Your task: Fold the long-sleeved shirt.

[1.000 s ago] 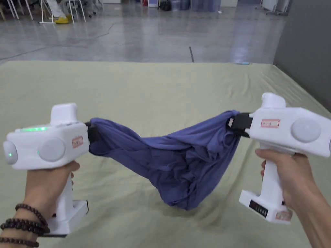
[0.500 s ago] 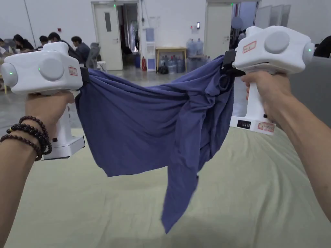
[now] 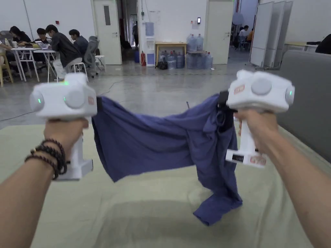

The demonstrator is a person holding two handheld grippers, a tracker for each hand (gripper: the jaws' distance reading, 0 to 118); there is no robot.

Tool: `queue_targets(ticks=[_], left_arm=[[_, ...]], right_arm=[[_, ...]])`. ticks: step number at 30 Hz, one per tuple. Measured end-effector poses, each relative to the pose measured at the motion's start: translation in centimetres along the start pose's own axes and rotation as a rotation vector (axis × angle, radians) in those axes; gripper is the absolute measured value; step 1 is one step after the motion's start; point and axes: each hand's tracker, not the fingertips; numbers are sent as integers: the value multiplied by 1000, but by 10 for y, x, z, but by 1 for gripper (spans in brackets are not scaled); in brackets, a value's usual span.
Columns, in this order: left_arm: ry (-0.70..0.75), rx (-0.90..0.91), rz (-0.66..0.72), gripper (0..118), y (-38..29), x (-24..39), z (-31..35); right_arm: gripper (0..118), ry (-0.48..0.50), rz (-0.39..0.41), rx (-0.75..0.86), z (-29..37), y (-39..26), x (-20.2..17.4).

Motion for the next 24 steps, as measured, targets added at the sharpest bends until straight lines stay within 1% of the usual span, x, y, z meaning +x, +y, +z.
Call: queue_targets(ticks=[2,4,5,7,8,9,11,12,15,16,18,20,22,23,24], left_arm=[[-20,-48,20,6,-44,-3,-11],[-45,-111,53,6,-86,-8,-15],[-71,-132,55,6,-106,-12,-12],[-41,-157,45,6,-132,-17,-4],[-51,-155,59,6,-141,-22,6],[-66,-141,103,6,-148,-33,7],[-114,-103,136,6,-161,-43,37],[-133,-75,166,6,-171,-46,53],[-124,-56,147,6,-217,-51,117],[-118,-62,154,6,-233,-53,134],[-102,-82,183,6,-273,-54,172],[-91,-110,172,6,-317,-56,206],[-77,-180,129,6,-358,-55,233],[-58,-214,114,6,-376,-55,245],[-72,-243,97,6,-393,-55,256]], right_arm=[[6,-21,-27,-60,-15,-39,16],[6,-25,-64,-98,-22,-79,32],[6,-26,-71,-125,-23,-98,39],[6,-33,-71,-148,-18,-122,47],[6,-27,-74,-148,-15,-129,52],[6,-13,-86,-145,-5,-135,54],[6,26,-90,-122,26,-148,53],[6,23,-77,-120,46,-157,50],[6,14,-13,-151,94,-203,51],[6,12,-6,-163,108,-222,52],[6,3,3,-204,137,-263,58],[6,-11,27,-242,169,-311,65],[6,-52,31,-298,194,-349,72],[6,-51,31,-328,205,-367,76],[6,-71,28,-363,215,-386,79]])
